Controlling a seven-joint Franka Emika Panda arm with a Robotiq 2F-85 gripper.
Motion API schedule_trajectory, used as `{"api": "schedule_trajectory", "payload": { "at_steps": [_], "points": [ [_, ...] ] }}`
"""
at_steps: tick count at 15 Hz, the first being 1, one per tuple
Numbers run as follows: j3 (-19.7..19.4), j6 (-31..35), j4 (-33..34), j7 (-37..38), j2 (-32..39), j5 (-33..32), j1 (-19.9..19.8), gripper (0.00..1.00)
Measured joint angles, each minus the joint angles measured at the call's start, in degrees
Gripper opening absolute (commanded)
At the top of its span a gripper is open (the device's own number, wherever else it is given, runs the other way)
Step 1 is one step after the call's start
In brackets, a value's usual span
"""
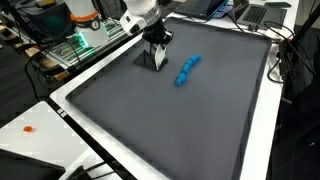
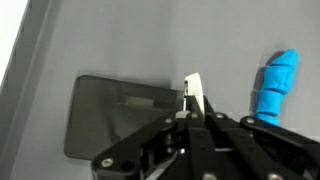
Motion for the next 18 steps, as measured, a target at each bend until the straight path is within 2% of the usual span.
{"api": "schedule_trajectory", "payload": {
  "at_steps": [13,15,18],
  "points": [
    [-0.02,1.94,-1.00,0.05,-0.02,1.75,-0.03,0.01],
    [-0.02,1.94,-1.01,0.05,-0.02,1.74,-0.02,0.30],
    [-0.02,1.93,-1.26,0.05,0.07,1.51,-0.01,0.50]
  ]
}}
